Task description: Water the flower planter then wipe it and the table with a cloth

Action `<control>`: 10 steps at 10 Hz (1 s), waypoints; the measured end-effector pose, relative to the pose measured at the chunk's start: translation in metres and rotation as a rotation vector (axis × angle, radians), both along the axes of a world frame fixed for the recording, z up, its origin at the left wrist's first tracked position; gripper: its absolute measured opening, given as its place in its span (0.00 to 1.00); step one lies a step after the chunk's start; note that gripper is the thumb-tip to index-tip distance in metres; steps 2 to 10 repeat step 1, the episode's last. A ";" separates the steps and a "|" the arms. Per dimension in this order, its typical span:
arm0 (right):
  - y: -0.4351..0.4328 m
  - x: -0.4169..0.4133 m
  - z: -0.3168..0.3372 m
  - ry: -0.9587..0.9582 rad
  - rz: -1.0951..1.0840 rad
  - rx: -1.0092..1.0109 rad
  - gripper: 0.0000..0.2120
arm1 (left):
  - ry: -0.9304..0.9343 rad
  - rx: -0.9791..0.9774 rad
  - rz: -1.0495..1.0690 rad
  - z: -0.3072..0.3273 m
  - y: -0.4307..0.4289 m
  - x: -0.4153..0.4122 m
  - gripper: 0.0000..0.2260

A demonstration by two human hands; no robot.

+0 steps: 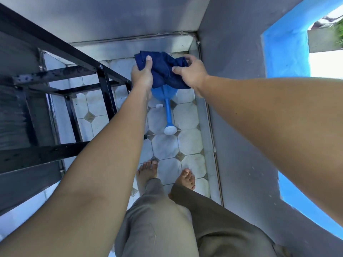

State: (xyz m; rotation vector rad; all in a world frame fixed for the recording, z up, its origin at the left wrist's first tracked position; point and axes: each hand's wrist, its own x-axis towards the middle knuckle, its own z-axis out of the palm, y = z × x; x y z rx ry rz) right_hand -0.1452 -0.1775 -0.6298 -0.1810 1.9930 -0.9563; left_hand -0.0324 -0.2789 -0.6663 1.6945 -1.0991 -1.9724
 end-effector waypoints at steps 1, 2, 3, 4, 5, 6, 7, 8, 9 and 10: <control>0.010 0.003 0.000 0.091 0.180 0.137 0.31 | -0.116 0.059 -0.193 0.004 0.004 0.012 0.33; 0.010 0.003 0.000 0.091 0.180 0.137 0.31 | -0.116 0.059 -0.193 0.004 0.004 0.012 0.33; 0.010 0.003 0.000 0.091 0.180 0.137 0.31 | -0.116 0.059 -0.193 0.004 0.004 0.012 0.33; 0.010 0.003 0.000 0.091 0.180 0.137 0.31 | -0.116 0.059 -0.193 0.004 0.004 0.012 0.33; 0.010 0.003 0.000 0.091 0.180 0.137 0.31 | -0.116 0.059 -0.193 0.004 0.004 0.012 0.33; 0.010 0.003 0.000 0.091 0.180 0.137 0.31 | -0.116 0.059 -0.193 0.004 0.004 0.012 0.33; 0.010 0.003 0.000 0.091 0.180 0.137 0.31 | -0.116 0.059 -0.193 0.004 0.004 0.012 0.33; 0.010 0.003 0.000 0.091 0.180 0.137 0.31 | -0.116 0.059 -0.193 0.004 0.004 0.012 0.33; 0.010 0.003 0.000 0.091 0.180 0.137 0.31 | -0.116 0.059 -0.193 0.004 0.004 0.012 0.33; 0.010 0.003 0.000 0.091 0.180 0.137 0.31 | -0.116 0.059 -0.193 0.004 0.004 0.012 0.33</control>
